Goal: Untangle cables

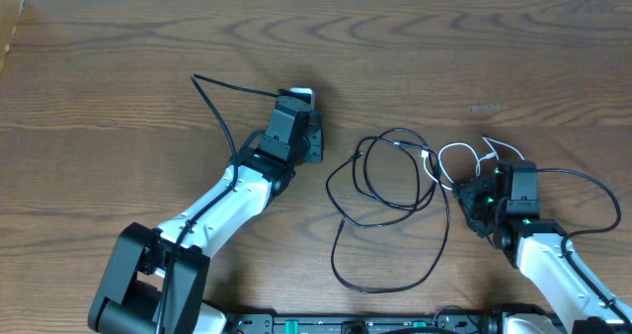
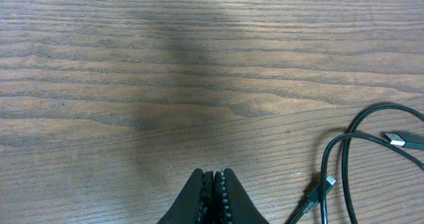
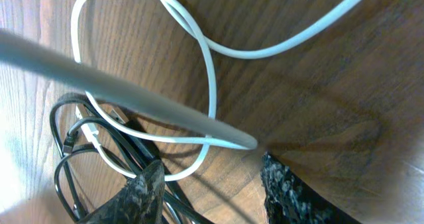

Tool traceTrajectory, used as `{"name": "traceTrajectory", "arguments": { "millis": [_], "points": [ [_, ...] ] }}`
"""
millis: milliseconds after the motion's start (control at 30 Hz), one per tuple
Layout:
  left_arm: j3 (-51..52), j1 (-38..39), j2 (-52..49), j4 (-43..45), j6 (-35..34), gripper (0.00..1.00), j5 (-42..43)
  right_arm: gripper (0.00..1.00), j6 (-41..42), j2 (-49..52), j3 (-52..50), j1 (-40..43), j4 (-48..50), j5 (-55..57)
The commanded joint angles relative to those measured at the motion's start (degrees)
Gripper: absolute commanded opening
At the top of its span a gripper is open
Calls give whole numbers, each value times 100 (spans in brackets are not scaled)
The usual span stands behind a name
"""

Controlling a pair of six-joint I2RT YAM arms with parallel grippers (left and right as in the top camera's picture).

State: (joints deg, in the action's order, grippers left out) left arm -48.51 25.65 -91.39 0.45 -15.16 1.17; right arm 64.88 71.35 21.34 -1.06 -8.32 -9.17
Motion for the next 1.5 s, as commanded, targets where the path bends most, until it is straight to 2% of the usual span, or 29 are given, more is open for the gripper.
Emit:
{"name": "traceTrajectory", "arguments": {
  "millis": [0,367,533,867,1000,1167,1467],
  "points": [
    [-74,-20,79,11,28,9,-22,45,133,96,-166,-136,33,468],
    [-74,-20,79,11,31,8,-22,43,387,776,-166,-389,457,671],
    [-74,-20,79,11,28,8,-22,31,389,1078,-166,-389,546,693],
    [-74,-20,79,11,28,8,-22,29,387,1106,-166,-389,584,691],
    [-74,-20,79,11,31,8,-22,26,387,1106,-166,-387,586,693],
    [-74,-20,79,9,31,8,-22,18,385,1106,-166,-387,584,713],
    [-74,-20,79,9,31,8,-22,18,385,1106,-166,-387,584,713]
  ]
}}
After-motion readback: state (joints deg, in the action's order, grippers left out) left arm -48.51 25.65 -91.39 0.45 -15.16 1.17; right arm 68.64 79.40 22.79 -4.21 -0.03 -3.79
